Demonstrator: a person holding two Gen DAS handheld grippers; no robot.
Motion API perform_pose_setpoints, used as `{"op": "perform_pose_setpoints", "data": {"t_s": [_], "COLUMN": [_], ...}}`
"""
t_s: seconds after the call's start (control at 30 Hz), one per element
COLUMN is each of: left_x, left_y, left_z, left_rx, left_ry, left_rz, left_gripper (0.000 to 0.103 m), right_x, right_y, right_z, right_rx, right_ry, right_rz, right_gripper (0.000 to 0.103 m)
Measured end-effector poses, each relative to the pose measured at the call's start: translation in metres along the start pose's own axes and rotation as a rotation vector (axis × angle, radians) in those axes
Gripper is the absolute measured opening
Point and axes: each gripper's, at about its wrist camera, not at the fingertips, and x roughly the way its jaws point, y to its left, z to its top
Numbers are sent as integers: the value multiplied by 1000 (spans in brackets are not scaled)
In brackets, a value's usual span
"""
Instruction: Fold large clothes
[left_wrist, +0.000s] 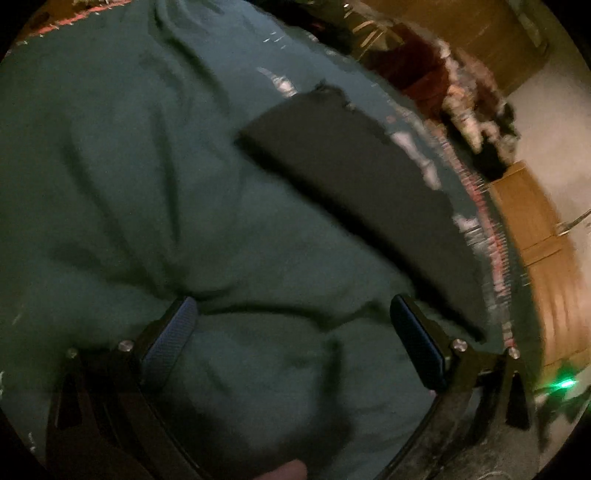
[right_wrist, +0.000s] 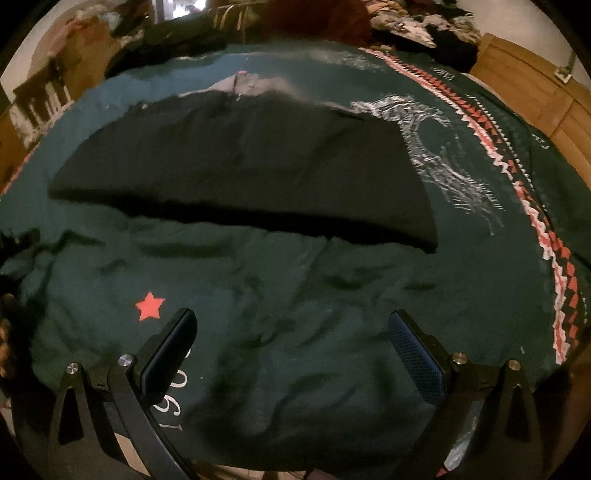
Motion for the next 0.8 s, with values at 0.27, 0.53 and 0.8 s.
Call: {"op": "perform_pose_setpoints", "data": {"t_s": [0.27,0.53,0.8], "left_x": [27,41,41], "left_y": [25,28,22], "left_z": [47,65,72], "left_rx": [-286,-376,-401], "left_ry": [-21,-17,21], "left_rz": [-280,-338,-354], "left_gripper": [99,99,97], "right_x": [16,30,40], "right_y": [16,22,36], "right_z": [14,24,34], "right_rx": [-61,-70,-84], "right_ry": [8,28,28], "right_rz": [21,30,53], "right_gripper": [103,103,103]}}
